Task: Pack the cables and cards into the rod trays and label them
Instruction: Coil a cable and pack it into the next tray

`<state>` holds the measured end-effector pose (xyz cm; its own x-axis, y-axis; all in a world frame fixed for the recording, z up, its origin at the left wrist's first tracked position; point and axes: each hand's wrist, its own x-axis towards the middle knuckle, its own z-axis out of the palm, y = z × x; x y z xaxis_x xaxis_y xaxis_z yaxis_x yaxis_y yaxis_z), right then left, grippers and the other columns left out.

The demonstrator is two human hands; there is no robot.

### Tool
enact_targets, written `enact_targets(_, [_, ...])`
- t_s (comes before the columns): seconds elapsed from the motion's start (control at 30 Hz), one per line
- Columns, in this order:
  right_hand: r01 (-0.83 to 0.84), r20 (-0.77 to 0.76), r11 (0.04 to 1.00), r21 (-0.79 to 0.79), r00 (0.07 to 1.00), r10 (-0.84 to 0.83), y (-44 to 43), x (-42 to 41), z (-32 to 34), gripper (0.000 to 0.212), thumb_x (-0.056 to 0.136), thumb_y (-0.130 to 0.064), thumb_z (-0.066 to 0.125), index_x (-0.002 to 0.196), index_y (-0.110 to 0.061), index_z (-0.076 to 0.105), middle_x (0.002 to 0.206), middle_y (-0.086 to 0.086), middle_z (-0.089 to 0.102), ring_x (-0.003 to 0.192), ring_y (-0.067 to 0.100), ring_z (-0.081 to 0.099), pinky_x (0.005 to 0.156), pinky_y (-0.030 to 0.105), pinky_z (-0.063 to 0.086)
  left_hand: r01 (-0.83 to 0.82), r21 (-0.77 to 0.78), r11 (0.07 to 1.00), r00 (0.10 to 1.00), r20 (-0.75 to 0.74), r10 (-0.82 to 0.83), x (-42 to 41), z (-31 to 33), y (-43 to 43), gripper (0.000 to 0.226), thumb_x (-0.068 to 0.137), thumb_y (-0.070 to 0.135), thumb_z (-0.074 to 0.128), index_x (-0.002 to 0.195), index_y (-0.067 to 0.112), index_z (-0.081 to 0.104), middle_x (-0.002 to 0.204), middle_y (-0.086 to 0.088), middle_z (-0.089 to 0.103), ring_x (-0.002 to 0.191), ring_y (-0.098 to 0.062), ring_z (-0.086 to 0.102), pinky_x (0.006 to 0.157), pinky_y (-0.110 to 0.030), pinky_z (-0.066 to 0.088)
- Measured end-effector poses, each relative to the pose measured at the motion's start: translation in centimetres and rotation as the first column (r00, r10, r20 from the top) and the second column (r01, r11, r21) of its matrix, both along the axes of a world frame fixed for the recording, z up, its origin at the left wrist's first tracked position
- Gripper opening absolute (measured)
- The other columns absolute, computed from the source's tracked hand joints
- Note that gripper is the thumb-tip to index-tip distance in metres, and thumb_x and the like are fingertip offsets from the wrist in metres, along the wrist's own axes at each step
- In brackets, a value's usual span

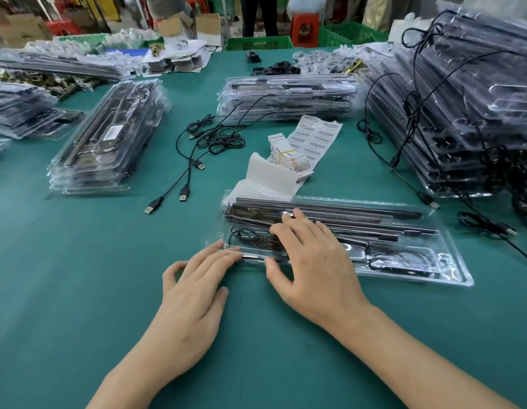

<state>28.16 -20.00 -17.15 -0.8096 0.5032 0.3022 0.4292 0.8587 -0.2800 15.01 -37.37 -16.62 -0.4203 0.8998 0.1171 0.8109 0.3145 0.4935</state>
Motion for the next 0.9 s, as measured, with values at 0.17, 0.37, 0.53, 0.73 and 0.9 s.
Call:
enact_targets(0.17, [0.006, -0.021, 1.000, -0.007, 1.000, -0.006, 0.0, 0.1, 0.0, 0.045, 0.091, -0.046, 0.050, 0.126, -0.020, 0.060, 0.136, 0.002, 0.061, 0.144, 0.024, 0.043, 0.113, 0.046, 0.040, -0.085, 0.038, 0.996, 0.993, -0.085, 0.088, 0.9, 0.0, 0.6, 0.050, 0.088, 0.012, 0.044, 0.131, 0.034, 0.058, 0.140, 0.030, 0.050, 0.143, 0.008, 0.032, 0.107, -0.025, 0.019])
enact_targets(0.37, [0.006, -0.042, 1.000, -0.020, 0.999, -0.007, 0.2, 0.2, -0.1, 0.043, 0.092, -0.048, 0.050, 0.126, -0.023, 0.060, 0.137, 0.000, 0.061, 0.144, 0.021, 0.043, 0.115, 0.044, 0.039, -0.110, 0.045, 0.993, 0.935, -0.335, 0.119, 1.5, -0.1, 0.8, 0.050, 0.087, 0.018, 0.040, 0.126, 0.018, 0.071, 0.137, 0.002, 0.066, 0.132, -0.020, 0.059, 0.098, -0.040, 0.042])
enact_targets(0.53, [0.000, -0.037, 1.000, -0.023, 0.999, -0.001, 0.3, 0.3, -0.2, 0.043, 0.094, -0.048, 0.051, 0.128, -0.024, 0.060, 0.140, 0.000, 0.060, 0.144, 0.020, 0.042, 0.115, 0.043, 0.040, -0.114, -0.043, 0.993, 0.937, -0.337, 0.093, 1.4, 0.3, 0.9, 0.050, 0.089, 0.017, 0.037, 0.131, 0.021, 0.064, 0.143, 0.007, 0.060, 0.138, -0.016, 0.052, 0.100, -0.039, 0.034])
enact_targets(0.73, [-0.001, -0.043, 1.000, -0.025, 0.999, 0.000, 0.3, 0.3, -0.2, 0.044, 0.092, -0.050, 0.050, 0.126, -0.025, 0.060, 0.138, -0.001, 0.060, 0.145, 0.019, 0.042, 0.115, 0.042, 0.039, -0.023, -0.026, 0.999, 0.878, -0.479, 0.007, 1.3, 1.9, 0.6, 0.044, 0.090, 0.029, 0.041, 0.115, 0.019, 0.075, 0.123, 0.005, 0.073, 0.117, -0.018, 0.069, 0.091, -0.034, 0.044])
enact_targets(0.9, [-0.003, -0.053, 1.000, -0.015, 0.999, 0.002, 0.2, 0.3, -0.3, 0.043, 0.090, -0.051, 0.051, 0.122, -0.024, 0.062, 0.138, 0.001, 0.061, 0.143, 0.021, 0.044, 0.113, 0.044, 0.040, -0.162, 0.289, 0.944, 0.892, -0.367, 0.265, 0.5, 6.9, 3.5, 0.027, 0.093, 0.045, 0.053, 0.074, 0.030, 0.066, 0.066, 0.017, 0.066, 0.052, -0.014, 0.057, 0.049, -0.027, 0.041])
